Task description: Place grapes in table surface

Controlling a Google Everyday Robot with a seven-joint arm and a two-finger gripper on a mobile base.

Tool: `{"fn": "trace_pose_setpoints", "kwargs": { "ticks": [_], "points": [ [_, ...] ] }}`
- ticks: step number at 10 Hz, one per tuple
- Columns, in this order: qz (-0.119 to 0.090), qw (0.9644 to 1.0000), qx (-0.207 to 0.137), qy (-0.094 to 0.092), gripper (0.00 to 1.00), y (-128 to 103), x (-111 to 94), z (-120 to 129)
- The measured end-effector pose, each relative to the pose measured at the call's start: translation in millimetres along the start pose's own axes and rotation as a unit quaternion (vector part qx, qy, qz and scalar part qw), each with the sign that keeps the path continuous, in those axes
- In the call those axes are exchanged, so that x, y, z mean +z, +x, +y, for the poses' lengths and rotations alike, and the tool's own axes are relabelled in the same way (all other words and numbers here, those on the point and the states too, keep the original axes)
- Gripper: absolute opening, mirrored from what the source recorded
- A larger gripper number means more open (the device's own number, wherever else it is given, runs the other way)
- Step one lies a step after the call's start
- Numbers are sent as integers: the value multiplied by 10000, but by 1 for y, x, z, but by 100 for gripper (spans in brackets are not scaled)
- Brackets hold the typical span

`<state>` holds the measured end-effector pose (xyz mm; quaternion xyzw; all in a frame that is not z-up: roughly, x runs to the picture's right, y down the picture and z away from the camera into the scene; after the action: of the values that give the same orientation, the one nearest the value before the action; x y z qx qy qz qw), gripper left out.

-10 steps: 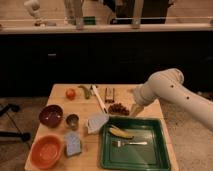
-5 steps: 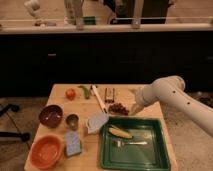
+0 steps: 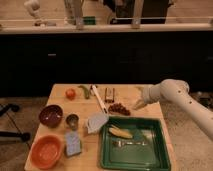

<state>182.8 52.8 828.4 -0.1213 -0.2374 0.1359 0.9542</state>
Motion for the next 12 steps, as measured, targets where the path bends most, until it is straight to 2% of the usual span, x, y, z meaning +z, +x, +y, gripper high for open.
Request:
{"fn": "trace_pose_setpoints", "kwargs": {
  "ticks": [3, 5, 9, 12],
  "points": [
    [-197, 9992, 338, -107, 80, 17, 31, 8],
    [-249, 9984, 461, -232, 80, 21, 47, 16],
    [-241, 9968, 615, -458, 80, 18, 56, 27],
    [-275, 9959, 598, -629, 80, 5, 67, 37]
  ]
}}
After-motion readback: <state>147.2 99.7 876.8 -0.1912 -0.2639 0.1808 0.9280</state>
